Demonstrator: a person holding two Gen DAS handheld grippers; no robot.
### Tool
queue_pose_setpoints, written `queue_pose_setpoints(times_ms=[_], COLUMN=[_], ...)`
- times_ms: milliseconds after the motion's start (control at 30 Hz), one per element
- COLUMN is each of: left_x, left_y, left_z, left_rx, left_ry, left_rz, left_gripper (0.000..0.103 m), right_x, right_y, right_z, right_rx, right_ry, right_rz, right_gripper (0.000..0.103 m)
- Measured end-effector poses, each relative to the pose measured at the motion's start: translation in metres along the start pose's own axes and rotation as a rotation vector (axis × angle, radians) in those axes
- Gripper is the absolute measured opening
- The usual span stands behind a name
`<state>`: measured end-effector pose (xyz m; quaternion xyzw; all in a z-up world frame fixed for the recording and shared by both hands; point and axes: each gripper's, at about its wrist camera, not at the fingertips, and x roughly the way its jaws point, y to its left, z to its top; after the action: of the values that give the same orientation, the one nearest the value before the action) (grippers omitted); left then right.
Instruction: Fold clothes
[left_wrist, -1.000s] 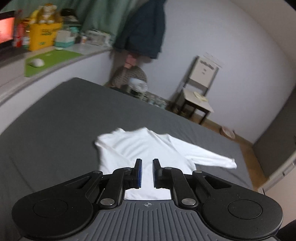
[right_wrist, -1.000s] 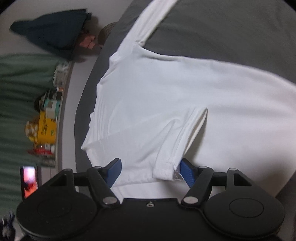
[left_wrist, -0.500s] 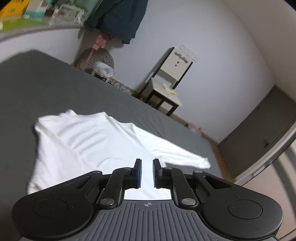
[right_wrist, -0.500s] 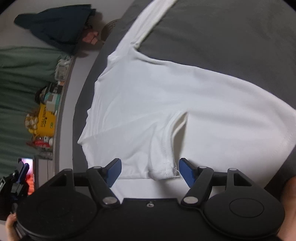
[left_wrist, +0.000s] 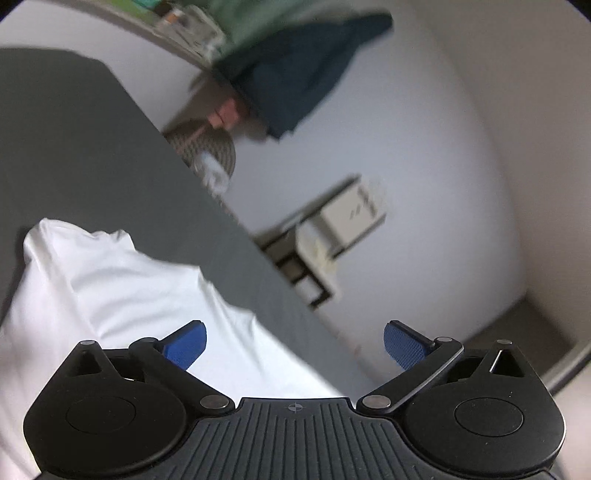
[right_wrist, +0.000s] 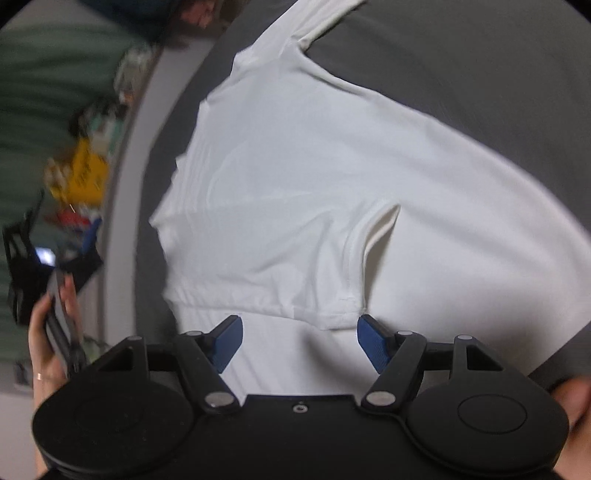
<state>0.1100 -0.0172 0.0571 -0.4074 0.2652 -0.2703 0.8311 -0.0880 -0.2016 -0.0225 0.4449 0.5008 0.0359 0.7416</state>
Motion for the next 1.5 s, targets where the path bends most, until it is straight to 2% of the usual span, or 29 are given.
queue_pose_setpoints(times_ms=[100, 200, 233, 300, 367, 433, 500, 600, 667, 767, 867, 933, 1167, 1267, 1367, 1467, 1500], left_x=[-0.002, -0.001, -0.002, -0.007, -0.008, -0.014, -0.025, -0.040, -0.042, -0.043, -0.047, -0.047, -0.050, -0.047, -0.039, -0.039, -0.041], left_y=[0.026, 0.039, 0.040, 0.041, 0.036, 0.034, 0.039, 0.051, 0.057, 0.057, 0.058, 0.062, 0.076, 0.085, 0.096, 0.102, 0.103], left_z=[-0.011, -0.028, -0.032, -0.039, -0.038, -0.029, -0.021, -0.010, -0.007, -0.008, -0.009, -0.007, -0.018, -0.021, -0.028, -0.033, -0.033], left_rx=[-0.034, 0.026, 0.061, 0.160, 0.269, 0.350, 0.391, 0.424, 0.449, 0.509, 0.534, 0.530, 0.614, 0.626, 0.653, 0.646, 0.634], left_ry=[-0.051, -0.038, -0.037, -0.050, -0.009, 0.029, 0.006, -0.032, 0.005, 0.054, 0.065, 0.094, 0.173, 0.206, 0.271, 0.285, 0.280], left_rz=[-0.030, 0.001, 0.021, 0.062, 0.101, 0.147, 0.209, 0.304, 0.380, 0.457, 0.513, 0.566, 0.730, 0.766, 0.819, 0.836, 0.834], left_gripper=[0.103, 0.103, 0.103, 0.103, 0.103, 0.103, 0.103, 0.103, 0.103, 0.103, 0.103, 0.103, 0.103, 0.103, 0.103, 0.103, 0.103], right_x=[-0.015, -0.033, -0.036, -0.039, -0.029, -0.016, -0.002, 0.009, 0.012, 0.015, 0.022, 0.021, -0.009, -0.015, -0.003, 0.008, 0.011], right_y=[0.016, 0.029, 0.032, 0.034, 0.028, 0.015, 0.000, -0.019, -0.025, -0.029, -0.028, -0.022, 0.003, 0.001, -0.009, -0.020, -0.022], right_z=[0.012, 0.023, 0.025, 0.029, 0.033, 0.036, 0.038, 0.037, 0.038, 0.042, 0.046, 0.047, 0.037, 0.030, 0.032, 0.035, 0.036], right_rx=[-0.088, -0.165, -0.196, -0.253, -0.259, -0.203, -0.115, -0.030, -0.010, 0.024, 0.035, 0.017, -0.062, -0.063, -0.054, -0.018, -0.006], right_ry=[0.047, 0.091, 0.106, 0.129, 0.144, 0.124, 0.077, 0.030, 0.029, -0.019, -0.056, -0.083, -0.127, -0.104, -0.071, -0.045, -0.038], right_rz=[-0.114, -0.232, -0.245, -0.224, -0.148, -0.062, -0.017, -0.028, -0.051, -0.024, -0.019, -0.036, -0.028, -0.044, -0.078, -0.115, -0.128], right_gripper=[0.068, 0.068, 0.068, 0.068, 0.065, 0.058, 0.056, 0.056, 0.055, 0.052, 0.035, 0.009, 0.006, 0.006, 0.007, 0.019, 0.032])
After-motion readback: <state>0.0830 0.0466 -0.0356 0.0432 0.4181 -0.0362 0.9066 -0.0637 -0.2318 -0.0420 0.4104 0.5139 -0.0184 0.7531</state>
